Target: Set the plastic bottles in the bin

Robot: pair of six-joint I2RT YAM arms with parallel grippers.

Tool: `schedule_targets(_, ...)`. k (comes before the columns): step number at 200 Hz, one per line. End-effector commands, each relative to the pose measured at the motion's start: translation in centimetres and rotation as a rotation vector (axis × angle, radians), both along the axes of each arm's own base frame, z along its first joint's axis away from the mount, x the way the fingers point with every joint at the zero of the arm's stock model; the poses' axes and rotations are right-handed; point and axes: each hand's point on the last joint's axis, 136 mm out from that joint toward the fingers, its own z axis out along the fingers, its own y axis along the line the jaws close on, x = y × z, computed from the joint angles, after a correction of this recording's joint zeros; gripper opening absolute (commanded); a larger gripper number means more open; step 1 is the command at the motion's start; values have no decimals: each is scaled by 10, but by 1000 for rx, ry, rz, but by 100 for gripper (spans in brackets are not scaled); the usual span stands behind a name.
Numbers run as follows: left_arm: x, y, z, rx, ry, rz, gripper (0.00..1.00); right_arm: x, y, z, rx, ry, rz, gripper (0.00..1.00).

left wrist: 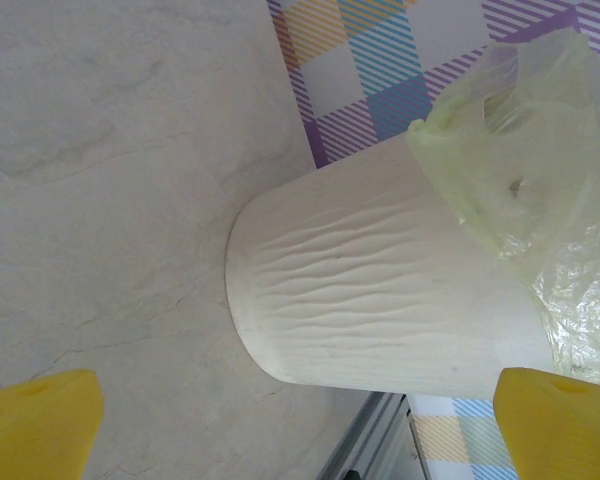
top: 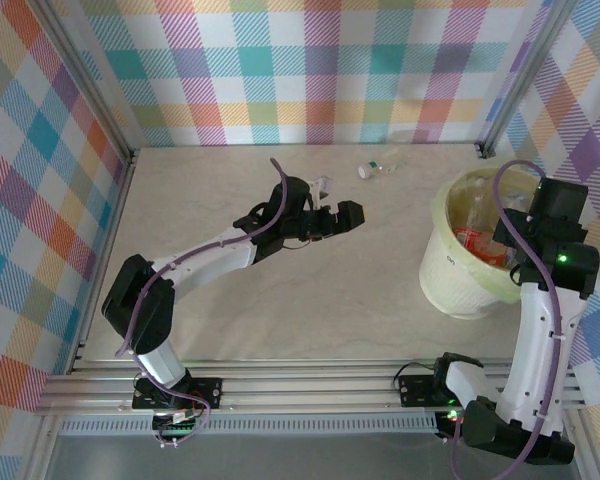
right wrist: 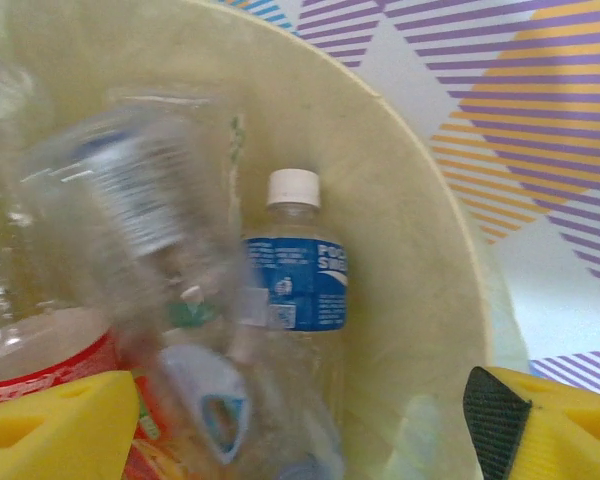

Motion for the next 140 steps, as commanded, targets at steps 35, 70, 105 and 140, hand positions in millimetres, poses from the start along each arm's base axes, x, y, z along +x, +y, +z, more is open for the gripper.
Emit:
schedule_targets(35,-5,-7,17,-35,-22,-2,100,21,6,-15,120,-2,-10,86)
schedule_targets(70,-8,2,7,6,-14,18,100,14,-21,-27,35,63,-149,81)
schedule_targets(105,-7,3,5,27,-24,19,100,17,-23,-33,46,89,-154,77)
schedule_targets(140,-4,6,4,38,-28,40,100,23,6,-13,153,14,-24,81)
